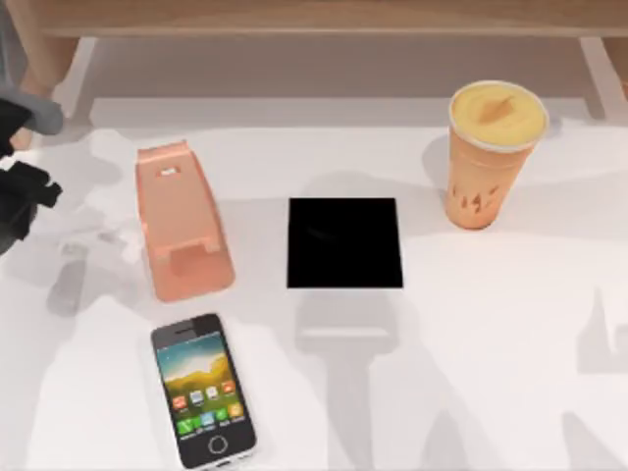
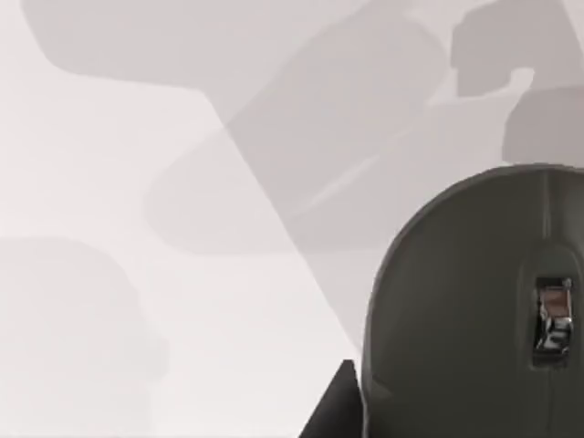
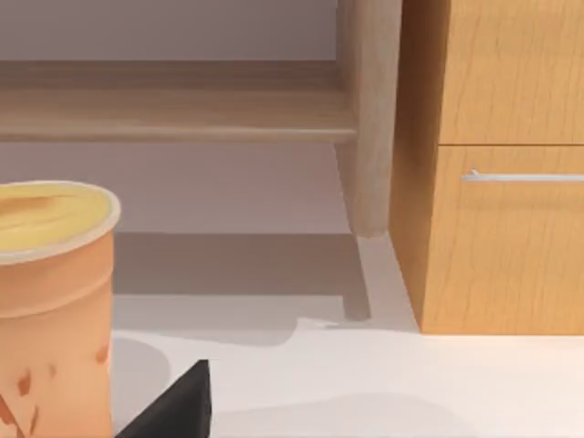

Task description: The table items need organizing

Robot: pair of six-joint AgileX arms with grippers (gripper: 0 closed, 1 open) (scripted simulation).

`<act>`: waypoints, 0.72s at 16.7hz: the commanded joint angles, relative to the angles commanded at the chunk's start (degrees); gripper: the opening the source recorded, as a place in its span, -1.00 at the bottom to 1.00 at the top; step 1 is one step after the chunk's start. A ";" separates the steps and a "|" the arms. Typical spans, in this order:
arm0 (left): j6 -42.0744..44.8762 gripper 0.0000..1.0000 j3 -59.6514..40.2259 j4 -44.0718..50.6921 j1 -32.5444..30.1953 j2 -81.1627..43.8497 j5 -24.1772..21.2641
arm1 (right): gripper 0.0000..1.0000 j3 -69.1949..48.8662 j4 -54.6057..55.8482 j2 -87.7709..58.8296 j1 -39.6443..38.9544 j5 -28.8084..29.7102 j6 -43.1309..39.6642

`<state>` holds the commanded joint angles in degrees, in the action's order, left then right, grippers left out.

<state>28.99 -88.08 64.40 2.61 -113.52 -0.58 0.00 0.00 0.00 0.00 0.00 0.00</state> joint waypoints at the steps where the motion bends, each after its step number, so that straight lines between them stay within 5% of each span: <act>1: -0.05 -1.00 -1.27 1.78 -0.01 0.73 0.01 | 1.00 0.00 0.00 0.00 0.00 0.00 0.00; 12: -5.58 -1.00 -8.67 3.31 -3.29 0.95 -0.01 | 1.00 0.00 0.00 0.00 0.00 0.00 0.00</act>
<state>23.41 -96.75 67.71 -0.68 -112.58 -0.60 0.00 0.00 0.00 0.00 0.00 0.00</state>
